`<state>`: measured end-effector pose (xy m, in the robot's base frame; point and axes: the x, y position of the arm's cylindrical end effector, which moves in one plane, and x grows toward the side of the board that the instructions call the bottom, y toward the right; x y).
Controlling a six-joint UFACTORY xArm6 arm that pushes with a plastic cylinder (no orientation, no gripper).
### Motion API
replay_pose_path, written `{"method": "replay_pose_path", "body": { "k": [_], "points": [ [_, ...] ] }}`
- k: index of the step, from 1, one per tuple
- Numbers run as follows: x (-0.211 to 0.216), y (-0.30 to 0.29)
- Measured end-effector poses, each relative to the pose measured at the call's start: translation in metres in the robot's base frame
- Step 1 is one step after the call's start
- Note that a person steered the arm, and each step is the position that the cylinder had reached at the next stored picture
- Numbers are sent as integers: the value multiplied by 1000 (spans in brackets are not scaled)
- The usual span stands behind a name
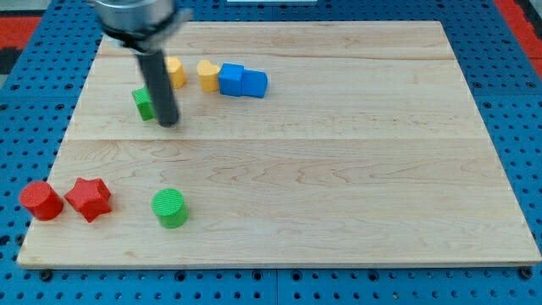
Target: Place the green star at the top left corner of the board
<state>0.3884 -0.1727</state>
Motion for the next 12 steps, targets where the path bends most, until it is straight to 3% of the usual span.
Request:
{"method": "replay_pose_path", "body": {
  "k": [1,2,4,8,11,12],
  "points": [
    [-58,-45],
    [-62,-39],
    [-5,-54],
    [-129,-75],
    [-120,-74],
    [-87,-52]
  ]
}}
